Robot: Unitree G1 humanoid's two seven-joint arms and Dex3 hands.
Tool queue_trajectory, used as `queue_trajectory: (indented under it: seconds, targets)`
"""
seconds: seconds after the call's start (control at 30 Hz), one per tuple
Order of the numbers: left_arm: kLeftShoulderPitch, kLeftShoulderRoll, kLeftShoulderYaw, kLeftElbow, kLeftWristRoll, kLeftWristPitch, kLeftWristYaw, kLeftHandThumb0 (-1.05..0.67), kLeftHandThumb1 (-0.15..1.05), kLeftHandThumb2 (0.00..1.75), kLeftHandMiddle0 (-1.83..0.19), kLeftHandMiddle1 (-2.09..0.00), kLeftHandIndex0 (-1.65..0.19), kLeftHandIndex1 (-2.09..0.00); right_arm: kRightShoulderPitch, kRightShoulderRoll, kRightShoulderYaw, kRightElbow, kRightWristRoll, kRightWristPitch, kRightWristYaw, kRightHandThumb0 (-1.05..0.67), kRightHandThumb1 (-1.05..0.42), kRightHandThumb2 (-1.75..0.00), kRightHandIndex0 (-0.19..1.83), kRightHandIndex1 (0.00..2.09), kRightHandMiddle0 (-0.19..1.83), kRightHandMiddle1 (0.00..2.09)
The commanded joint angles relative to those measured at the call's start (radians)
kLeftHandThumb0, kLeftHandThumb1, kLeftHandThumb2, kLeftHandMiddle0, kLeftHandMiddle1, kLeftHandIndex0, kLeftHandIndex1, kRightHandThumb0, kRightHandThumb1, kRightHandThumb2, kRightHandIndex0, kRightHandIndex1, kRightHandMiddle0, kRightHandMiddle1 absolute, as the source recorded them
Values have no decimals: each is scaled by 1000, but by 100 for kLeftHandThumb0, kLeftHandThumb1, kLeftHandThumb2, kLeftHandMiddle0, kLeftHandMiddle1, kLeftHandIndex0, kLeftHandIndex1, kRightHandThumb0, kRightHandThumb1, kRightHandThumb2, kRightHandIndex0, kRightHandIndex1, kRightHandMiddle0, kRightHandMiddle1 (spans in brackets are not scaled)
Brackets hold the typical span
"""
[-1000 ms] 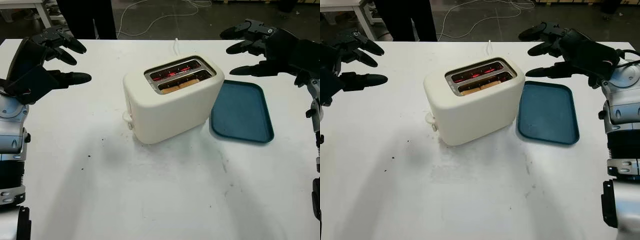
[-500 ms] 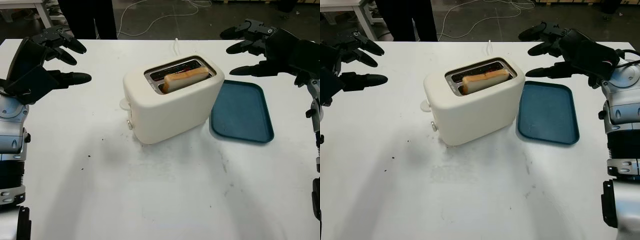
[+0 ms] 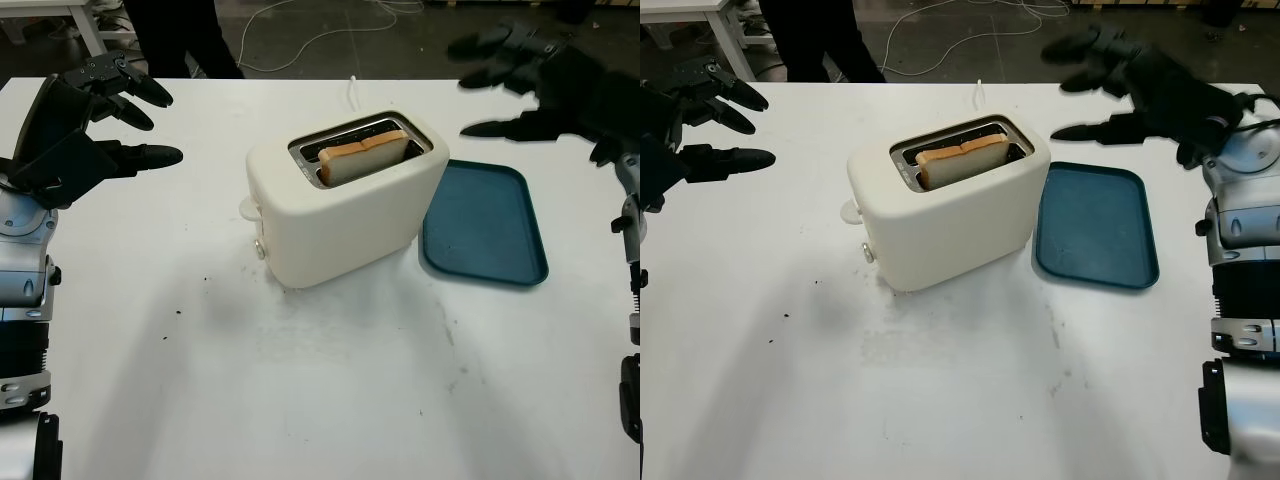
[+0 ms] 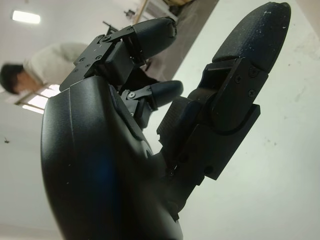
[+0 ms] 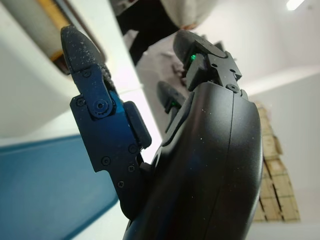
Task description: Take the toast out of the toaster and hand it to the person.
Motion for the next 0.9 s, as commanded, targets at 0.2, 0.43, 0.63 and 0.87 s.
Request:
queue_trajectory:
  seconds: [0.2,0.43,0.63,0.87]
  targets:
    - [2,5,2,-13,-8,3,-7,-105,68,0,-42,-136,-46,-118,-128,27,28,-54,7,26,6,-46,-57,0,17,90,32,58]
    - [5,1,6,-10,-10,-6,-2,-105,68,0,-43,-134,-48,-117,-197,85,85,-1,-13,-103,15,-32,-47,-1,33,115,45,77]
    - [8,3,7,1,-9,-27,-2,-105,70,1,-44,-132,-49,-115,-230,88,162,75,-119,-241,8,-34,-46,0,71,102,66,83]
    - [9,0,7,2,-8,-32,2,-105,70,0,-46,-131,-49,-115,-237,110,199,126,-155,-260,31,-40,-47,0,76,80,73,62]
